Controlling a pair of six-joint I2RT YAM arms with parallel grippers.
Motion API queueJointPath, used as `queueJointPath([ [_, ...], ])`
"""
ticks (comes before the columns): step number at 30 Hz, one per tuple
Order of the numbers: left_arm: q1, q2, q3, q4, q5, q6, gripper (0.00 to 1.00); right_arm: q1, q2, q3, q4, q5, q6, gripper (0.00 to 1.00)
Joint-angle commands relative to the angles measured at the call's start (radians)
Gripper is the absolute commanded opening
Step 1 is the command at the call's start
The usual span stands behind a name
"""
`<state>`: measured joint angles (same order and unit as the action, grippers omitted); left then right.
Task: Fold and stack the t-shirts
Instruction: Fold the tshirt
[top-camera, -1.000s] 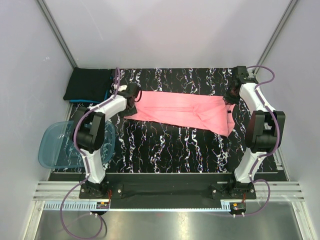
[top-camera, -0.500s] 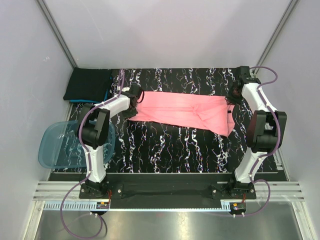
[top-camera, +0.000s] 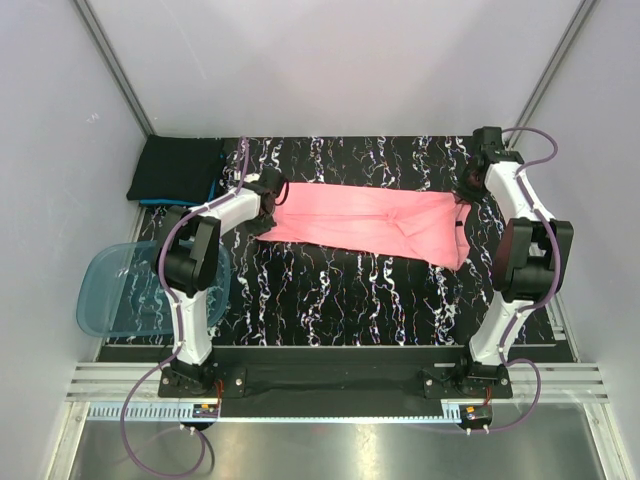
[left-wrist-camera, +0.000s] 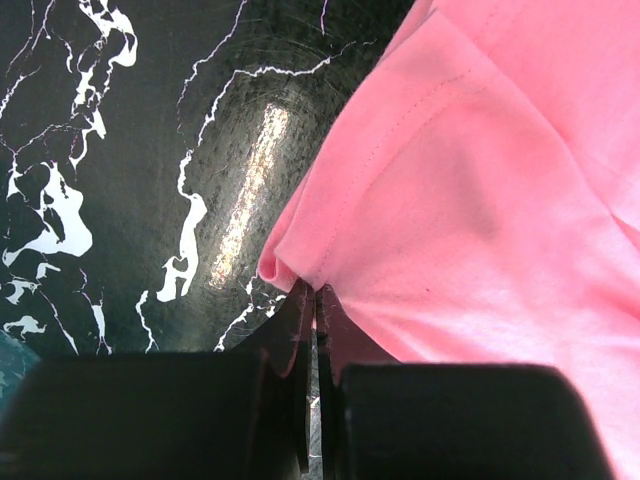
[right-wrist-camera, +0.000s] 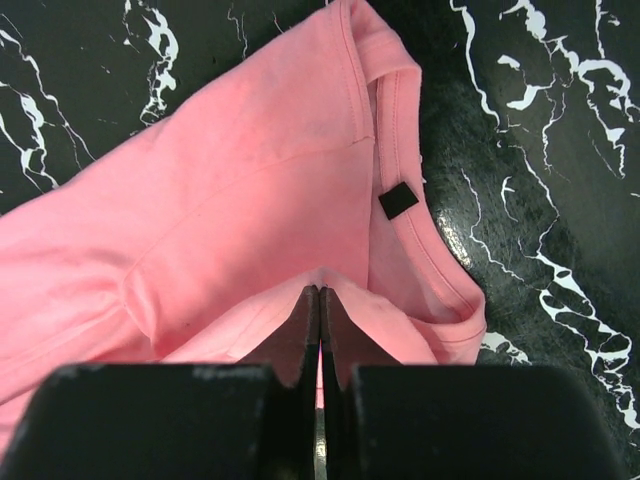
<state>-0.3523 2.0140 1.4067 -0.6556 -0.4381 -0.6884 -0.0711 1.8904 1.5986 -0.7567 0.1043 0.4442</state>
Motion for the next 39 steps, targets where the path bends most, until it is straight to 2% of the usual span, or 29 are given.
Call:
queueJointPath([
  [1, 0.009, 0.014, 0.012, -0.016, -0.027, -0.011, 0.00, -0.010, 0.007, 0.072, -0.009, 0.023, -0.013, 0.00],
  [22, 0.010, 0.040, 0.049, -0.068, -0.027, -0.026, 0.01, -0.019, 0.150, 0.164, 0.016, 0.000, -0.042, 0.00],
  [26, 0.009, 0.038, 0.064, -0.076, -0.014, -0.022, 0.01, -0.019, 0.214, 0.225, -0.019, -0.047, -0.074, 0.02],
  [27, 0.007, 0.037, 0.066, -0.079, -0.011, -0.022, 0.02, -0.019, 0.235, 0.280, -0.076, -0.052, -0.073, 0.03],
  [29, 0.009, 0.031, 0.066, -0.082, -0.007, -0.025, 0.09, -0.019, 0.285, 0.316, -0.107, -0.063, -0.061, 0.13],
  [32, 0.009, 0.022, 0.061, -0.078, 0.007, -0.028, 0.16, -0.019, 0.296, 0.322, -0.102, -0.101, -0.047, 0.30],
  [35, 0.009, 0.003, 0.077, -0.088, 0.022, -0.026, 0.32, -0.018, 0.271, 0.307, -0.098, -0.101, -0.026, 0.43],
  [39, 0.006, -0.049, 0.109, -0.088, 0.064, -0.017, 0.40, -0.019, 0.184, 0.198, -0.067, -0.164, 0.040, 0.55],
])
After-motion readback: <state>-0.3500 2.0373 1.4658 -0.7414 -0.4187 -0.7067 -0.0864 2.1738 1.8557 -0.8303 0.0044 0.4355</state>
